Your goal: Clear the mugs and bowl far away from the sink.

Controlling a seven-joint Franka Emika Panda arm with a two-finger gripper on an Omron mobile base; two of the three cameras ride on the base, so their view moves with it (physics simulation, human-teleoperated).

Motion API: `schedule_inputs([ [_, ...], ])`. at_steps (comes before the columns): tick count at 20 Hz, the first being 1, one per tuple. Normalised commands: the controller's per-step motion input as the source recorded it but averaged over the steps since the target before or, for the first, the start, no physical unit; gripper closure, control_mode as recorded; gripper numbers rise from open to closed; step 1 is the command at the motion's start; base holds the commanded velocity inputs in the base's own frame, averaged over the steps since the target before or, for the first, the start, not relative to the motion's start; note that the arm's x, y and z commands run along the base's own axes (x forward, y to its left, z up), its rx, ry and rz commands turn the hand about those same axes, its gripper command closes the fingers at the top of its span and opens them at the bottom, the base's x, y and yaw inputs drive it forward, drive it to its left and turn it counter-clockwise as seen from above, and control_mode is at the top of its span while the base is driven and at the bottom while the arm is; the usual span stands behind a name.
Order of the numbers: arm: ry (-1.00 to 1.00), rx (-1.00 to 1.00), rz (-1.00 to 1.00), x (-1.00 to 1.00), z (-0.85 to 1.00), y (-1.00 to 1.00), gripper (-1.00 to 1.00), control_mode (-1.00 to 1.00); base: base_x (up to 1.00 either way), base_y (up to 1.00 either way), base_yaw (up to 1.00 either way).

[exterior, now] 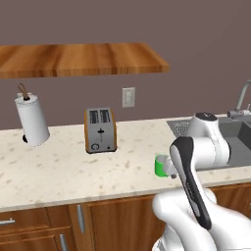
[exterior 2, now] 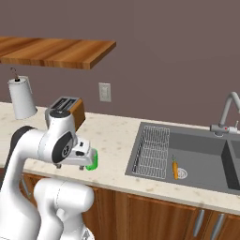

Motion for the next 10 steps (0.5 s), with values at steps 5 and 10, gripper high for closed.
schedule_inputs([
  [5, 0.0, 0.0, 0.07, 0.12, -0.2, -0.06, -1.0, -1.0, 0.0, 0.0, 0.0],
  [10, 0.0, 0.0, 0.06, 0.19, -0.19, -0.05, -1.0, -1.0, 0.0, 0.0, 0.0],
])
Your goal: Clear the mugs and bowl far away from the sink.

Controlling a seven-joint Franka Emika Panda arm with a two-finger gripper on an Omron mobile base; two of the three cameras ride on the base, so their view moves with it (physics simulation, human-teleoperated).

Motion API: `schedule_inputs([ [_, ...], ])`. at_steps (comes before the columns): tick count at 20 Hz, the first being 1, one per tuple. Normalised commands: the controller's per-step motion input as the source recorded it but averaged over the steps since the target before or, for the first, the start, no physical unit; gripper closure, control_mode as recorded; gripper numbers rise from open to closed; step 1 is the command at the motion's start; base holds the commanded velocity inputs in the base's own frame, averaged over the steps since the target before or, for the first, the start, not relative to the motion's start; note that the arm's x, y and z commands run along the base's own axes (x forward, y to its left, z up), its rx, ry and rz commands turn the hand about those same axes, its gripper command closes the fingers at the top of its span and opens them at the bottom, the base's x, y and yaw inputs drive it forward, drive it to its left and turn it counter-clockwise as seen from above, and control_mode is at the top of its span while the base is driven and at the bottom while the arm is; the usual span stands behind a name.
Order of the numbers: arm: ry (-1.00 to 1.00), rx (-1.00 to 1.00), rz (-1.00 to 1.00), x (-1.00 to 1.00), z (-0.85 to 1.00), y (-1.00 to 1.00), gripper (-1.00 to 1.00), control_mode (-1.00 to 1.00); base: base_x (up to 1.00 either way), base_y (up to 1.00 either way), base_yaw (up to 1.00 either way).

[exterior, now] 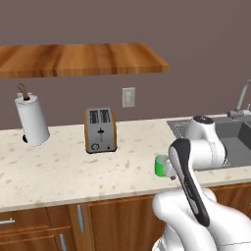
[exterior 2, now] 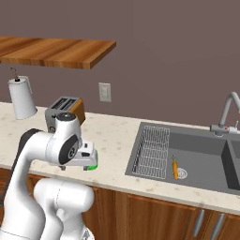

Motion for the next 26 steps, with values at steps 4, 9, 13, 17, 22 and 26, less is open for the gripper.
schedule_inputs([
  [4, 0.0, 0.0, 0.03, 0.25, -0.15, 0.0, -1.0, -1.0, 0.0, 0.0, 0.0],
  [9, -0.03, 0.0, 0.0, 0.38, -0.22, 0.0, -1.0, -1.0, 0.0, 0.0, 0.0],
  [13, -0.02, 0.0, 0.0, 0.29, -0.19, 0.0, -1.0, -1.0, 0.0, 0.0, 0.0],
  [17, -0.01, 0.0, 0.0, 0.22, -0.14, 0.0, -1.0, -1.0, 0.0, 0.0, 0.0],
  [22, 0.0, 0.0, -0.01, 0.24, -0.11, 0.0, -1.0, -1.0, 0.0, 0.0, 0.0],
  [26, 0.0, 0.0, -0.02, 0.27, -0.13, 0.0, -1.0, -1.0, 0.0, 0.0, 0.0],
])
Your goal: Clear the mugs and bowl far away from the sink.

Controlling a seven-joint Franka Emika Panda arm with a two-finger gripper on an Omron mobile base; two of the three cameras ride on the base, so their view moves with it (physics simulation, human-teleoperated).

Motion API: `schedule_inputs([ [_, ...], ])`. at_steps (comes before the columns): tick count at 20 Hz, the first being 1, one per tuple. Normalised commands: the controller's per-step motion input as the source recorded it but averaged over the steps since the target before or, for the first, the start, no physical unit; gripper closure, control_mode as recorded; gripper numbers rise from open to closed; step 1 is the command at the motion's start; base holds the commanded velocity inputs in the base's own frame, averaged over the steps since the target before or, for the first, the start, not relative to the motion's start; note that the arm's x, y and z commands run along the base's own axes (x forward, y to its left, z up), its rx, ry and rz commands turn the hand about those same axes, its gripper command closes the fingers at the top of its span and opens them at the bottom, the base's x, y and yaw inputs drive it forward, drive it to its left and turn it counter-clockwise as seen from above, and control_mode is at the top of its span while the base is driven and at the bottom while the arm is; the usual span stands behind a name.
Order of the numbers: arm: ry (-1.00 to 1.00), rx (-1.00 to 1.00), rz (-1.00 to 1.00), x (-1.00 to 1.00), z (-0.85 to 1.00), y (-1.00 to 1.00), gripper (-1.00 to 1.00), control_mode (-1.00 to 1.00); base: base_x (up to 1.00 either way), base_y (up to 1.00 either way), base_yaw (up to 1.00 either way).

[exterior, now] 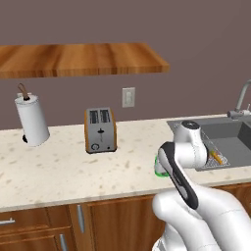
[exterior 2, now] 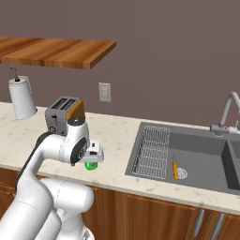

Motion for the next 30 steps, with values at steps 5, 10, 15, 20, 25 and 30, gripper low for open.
schedule_inputs([
  [5, 0.0, 0.0, -0.01, 0.23, -0.14, 0.0, -1.0, -1.0, 0.0, 0.0, 0.0],
  [10, 0.0, 0.0, 0.0, 0.18, -0.23, 0.0, -1.0, -1.0, 0.0, 0.0, 0.0],
  [15, 0.0, 0.0, 0.0, 0.11, -0.28, 0.0, -1.0, -1.0, 0.0, 0.0, 0.0],
  [20, 0.0, 0.0, 0.0, 0.06, -0.31, 0.0, -1.0, -1.0, 0.0, 0.0, 0.0],
  [25, 0.0, 0.0, 0.0, 0.0, -0.25, 0.0, -1.0, -1.0, 0.0, 0.0, 0.0],
  [30, 0.0, 0.0, 0.0, 0.0, -0.28, 0.0, -1.0, -1.0, 0.0, 0.0, 0.0],
])
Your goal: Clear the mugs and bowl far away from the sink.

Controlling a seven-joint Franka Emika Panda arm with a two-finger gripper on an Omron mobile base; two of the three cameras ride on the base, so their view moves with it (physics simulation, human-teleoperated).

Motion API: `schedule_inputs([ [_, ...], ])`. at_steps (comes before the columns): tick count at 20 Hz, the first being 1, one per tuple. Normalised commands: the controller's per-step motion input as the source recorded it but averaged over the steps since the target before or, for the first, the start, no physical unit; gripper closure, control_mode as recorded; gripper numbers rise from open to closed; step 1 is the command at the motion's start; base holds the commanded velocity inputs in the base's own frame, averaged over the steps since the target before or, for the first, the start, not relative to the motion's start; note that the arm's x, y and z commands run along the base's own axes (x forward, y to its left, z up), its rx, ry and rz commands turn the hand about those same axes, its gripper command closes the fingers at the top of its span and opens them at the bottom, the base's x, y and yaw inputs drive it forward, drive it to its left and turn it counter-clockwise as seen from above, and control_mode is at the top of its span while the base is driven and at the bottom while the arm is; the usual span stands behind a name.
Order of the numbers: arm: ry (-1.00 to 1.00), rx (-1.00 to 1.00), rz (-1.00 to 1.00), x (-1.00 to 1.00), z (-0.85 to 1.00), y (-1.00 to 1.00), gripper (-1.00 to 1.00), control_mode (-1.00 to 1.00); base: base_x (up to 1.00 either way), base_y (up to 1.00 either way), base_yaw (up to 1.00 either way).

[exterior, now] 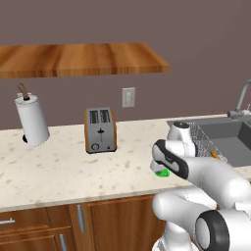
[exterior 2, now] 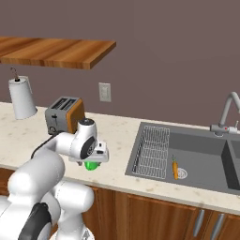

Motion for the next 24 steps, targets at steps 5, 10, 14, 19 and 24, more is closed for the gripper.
schedule_inputs([
  [5, 0.0, 0.0, 0.0, 0.0, -0.38, 0.1, 1.0, -1.0, 0.0, 0.0, 0.0],
  [10, 0.0, 0.0, 0.0, -0.1, -0.27, 0.03, 1.0, -1.0, 0.0, 0.0, 0.0],
  [14, 0.0, 0.0, 0.0, -0.49, -0.44, 0.02, 1.0, -1.0, 0.0, 0.0, 0.0],
  [19, 0.03, -0.02, 0.03, -0.44, -0.79, 0.14, 1.0, -1.0, 0.0, 0.0, 0.0],
  [24, -0.07, 0.0, 0.01, -0.22, 0.37, 0.11, 1.0, -1.0, 0.0, 0.0, 0.0],
])
